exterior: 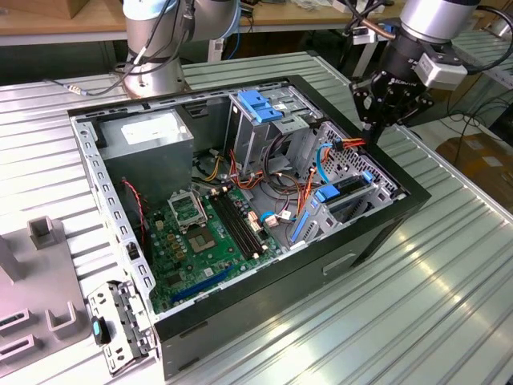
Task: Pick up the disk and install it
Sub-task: 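Insert the disk into the insertion slot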
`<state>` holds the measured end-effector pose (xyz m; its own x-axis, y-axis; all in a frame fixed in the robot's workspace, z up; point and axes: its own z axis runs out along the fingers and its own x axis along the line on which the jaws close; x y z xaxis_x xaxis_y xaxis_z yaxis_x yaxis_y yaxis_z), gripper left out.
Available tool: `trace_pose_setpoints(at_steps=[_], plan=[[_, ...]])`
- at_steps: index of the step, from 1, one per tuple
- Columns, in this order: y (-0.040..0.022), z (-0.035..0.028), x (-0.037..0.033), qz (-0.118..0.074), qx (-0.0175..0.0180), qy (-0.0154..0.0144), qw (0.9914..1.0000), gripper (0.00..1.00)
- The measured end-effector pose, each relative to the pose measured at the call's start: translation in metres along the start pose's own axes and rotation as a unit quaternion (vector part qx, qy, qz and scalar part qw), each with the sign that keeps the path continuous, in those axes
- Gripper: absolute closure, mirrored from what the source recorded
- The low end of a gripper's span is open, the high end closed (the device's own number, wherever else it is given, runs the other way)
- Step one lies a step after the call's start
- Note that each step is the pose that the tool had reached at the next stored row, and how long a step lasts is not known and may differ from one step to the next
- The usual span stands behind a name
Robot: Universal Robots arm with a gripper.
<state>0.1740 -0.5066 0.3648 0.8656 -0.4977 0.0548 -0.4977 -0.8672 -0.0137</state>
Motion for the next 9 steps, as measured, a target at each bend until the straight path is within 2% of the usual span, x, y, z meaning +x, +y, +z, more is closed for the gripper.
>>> trace_pose_setpoints(at_steps=[1,2,4,9], plan=[[0.0000,0.0000,0.0000,0.000,-0.0008,0.0005,1.00000,0.82],[0.0000,-0.0001,0.0000,0.000,-0.0012,0.0008,1.00000,0.83],[0.0000,-0.0035,0.0002,0.000,-0.0013,0.0008,1.00000,0.83],[0.0008,-0.0040,-0.0011,0.006,-0.0016,0.0009,0.99998,0.83]])
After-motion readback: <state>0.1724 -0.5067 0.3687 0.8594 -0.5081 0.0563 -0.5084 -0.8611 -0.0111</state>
